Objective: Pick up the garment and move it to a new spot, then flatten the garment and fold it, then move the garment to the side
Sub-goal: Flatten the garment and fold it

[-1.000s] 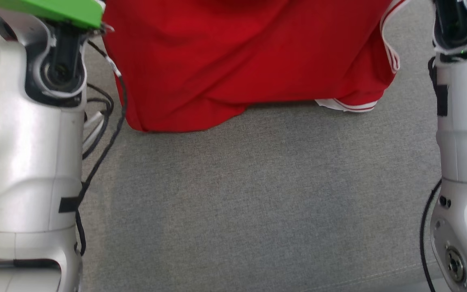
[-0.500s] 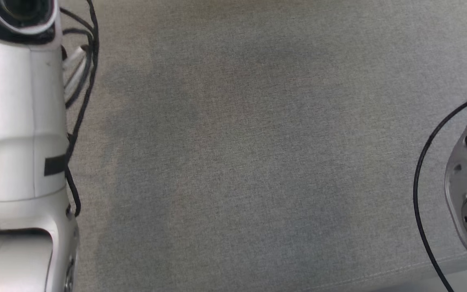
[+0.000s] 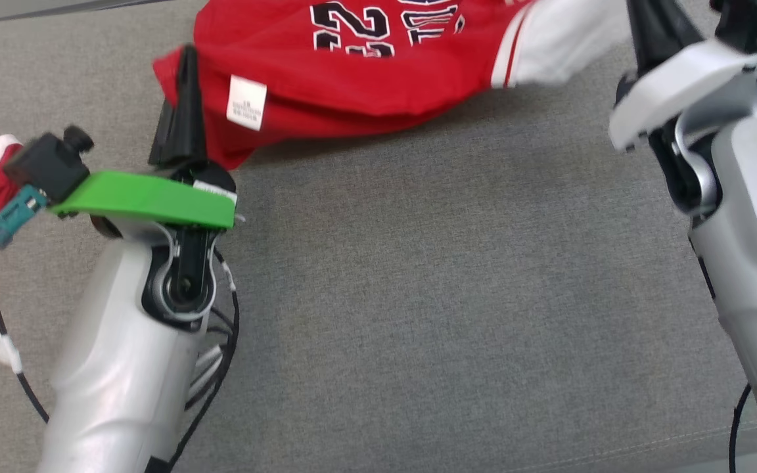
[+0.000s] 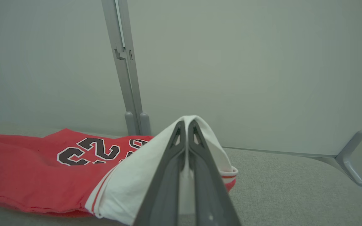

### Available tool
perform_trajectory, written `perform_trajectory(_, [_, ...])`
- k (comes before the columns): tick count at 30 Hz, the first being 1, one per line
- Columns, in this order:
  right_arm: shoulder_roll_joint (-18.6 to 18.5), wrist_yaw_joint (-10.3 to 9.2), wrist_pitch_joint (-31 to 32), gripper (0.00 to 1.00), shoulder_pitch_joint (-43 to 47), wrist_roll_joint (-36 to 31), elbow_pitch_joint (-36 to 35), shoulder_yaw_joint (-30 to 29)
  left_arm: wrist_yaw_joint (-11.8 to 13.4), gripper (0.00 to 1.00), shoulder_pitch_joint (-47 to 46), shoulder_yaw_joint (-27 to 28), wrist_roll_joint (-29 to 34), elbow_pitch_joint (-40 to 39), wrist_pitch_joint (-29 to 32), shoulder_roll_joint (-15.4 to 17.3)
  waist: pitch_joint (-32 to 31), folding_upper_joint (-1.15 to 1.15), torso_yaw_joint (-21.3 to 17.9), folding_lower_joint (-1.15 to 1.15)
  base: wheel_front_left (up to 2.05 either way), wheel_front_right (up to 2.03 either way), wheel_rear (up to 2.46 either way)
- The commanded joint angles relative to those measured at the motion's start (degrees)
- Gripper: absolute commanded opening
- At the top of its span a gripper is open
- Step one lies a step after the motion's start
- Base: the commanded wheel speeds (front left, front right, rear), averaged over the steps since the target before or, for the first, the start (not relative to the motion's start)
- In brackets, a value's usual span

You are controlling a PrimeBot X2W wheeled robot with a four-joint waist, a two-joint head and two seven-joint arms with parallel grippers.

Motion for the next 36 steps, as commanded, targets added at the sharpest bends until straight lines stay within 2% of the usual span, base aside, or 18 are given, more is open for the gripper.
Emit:
perform_trajectory(1, [-1.1, -0.05, 2.9, 0.0, 3.6, 2.3, -1.5, -0.2, -0.2, 0.0, 2.8, 0.5, -1.6, -0.1, -0.2, 0.7, -2.6, 0.0, 0.4, 0.0, 0.0, 0.0, 0.0])
perform_trajectory(5, [-3.6, -0.05, 14.2, 0.0, 14.1, 6.8, -7.7, -2.2, -0.2, 0.0, 10.1, -2.4, -4.9, 0.2, -0.1, 2.7, -6.3, 0.0, 0.1, 0.0, 0.0, 0.0, 0.0])
perform_trajectory(10, [-4.1, -0.06, 26.4, 0.0, 28.1, 7.0, -16.4, -8.2, -0.2, 0.0, 17.2, -8.8, -7.7, -0.2, 0.3, 6.7, -10.3, 0.0, 0.0, 0.0, 0.0, 0.0, 0.0])
perform_trajectory(14, [-1.9, -0.05, 35.3, 0.0, 38.0, 5.7, -23.0, -13.1, -0.2, 0.0, 21.5, -12.5, -8.2, 0.8, 0.3, 8.9, -12.8, 0.0, 0.1, 0.0, 0.0, 0.0, 0.0])
perform_trajectory(20, [2.0, -0.05, 47.3, 0.0, 49.1, 3.2, -32.2, -18.3, -0.2, 0.0, 27.0, -16.2, -9.5, 2.4, 0.3, 10.5, -15.6, 0.0, -0.1, 0.0, 0.0, 0.0, 0.0])
perform_trajectory(26, [3.3, -0.06, 53.3, 0.0, 57.0, 1.1, -36.0, -20.5, -0.2, 0.0, 32.3, -18.8, -9.7, 5.3, 2.1, 12.4, -18.1, 0.0, 0.3, 0.0, 0.0, 0.0, 0.0])
perform_trajectory(36, [5.4, -0.06, 54.8, 0.0, 62.0, -0.7, -37.2, -23.2, 2.5, 0.0, 39.5, -20.3, -11.2, -0.1, 3.9, 13.6, -20.2, 0.0, 1.4, 0.0, 0.0, 0.0, 0.0])
